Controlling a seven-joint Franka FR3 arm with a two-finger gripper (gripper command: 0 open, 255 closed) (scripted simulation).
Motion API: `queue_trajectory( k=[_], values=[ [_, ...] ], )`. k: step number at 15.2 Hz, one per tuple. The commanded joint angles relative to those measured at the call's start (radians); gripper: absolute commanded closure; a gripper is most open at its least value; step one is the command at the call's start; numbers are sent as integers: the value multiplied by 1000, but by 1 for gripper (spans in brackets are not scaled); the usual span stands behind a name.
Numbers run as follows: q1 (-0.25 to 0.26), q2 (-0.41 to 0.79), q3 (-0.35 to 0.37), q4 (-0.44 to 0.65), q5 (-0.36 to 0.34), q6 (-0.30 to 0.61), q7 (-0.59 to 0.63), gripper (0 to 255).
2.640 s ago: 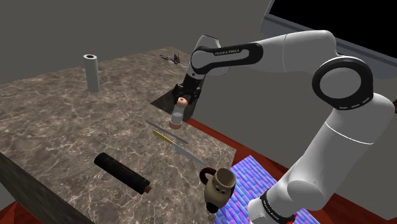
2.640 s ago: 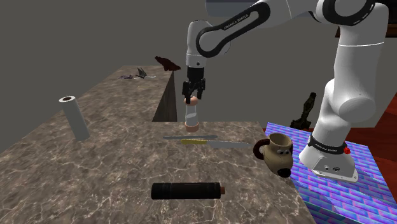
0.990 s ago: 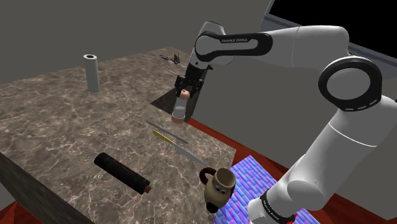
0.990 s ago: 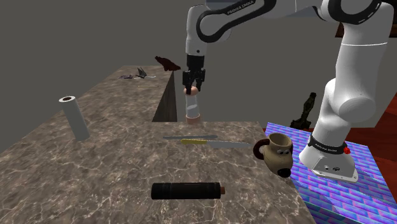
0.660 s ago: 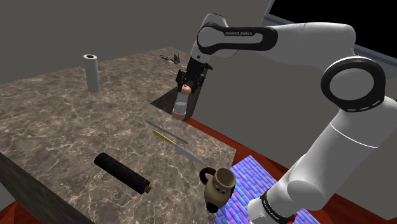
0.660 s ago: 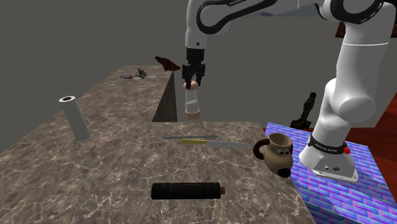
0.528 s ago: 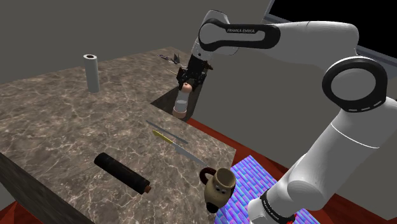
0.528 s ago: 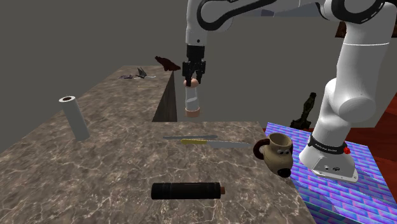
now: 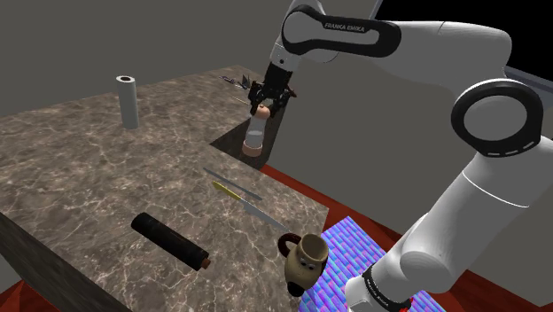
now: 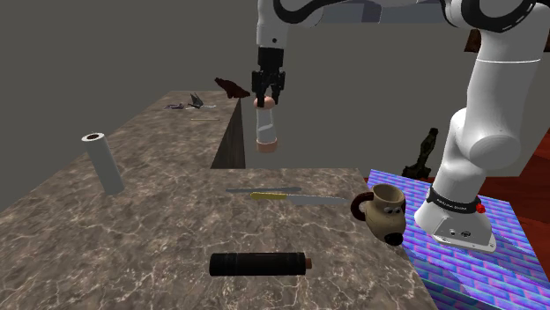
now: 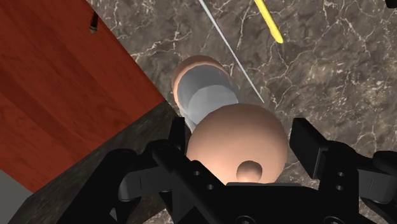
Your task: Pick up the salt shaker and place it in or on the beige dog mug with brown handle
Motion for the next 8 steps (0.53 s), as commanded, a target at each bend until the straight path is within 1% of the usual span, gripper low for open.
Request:
queue_trajectory(
  k=[1,8],
  values=[
    [-2,4,-1,32,-1,-29,1,255],
    [-3,10,-2,135,-4,-124,14,255]
  ],
)
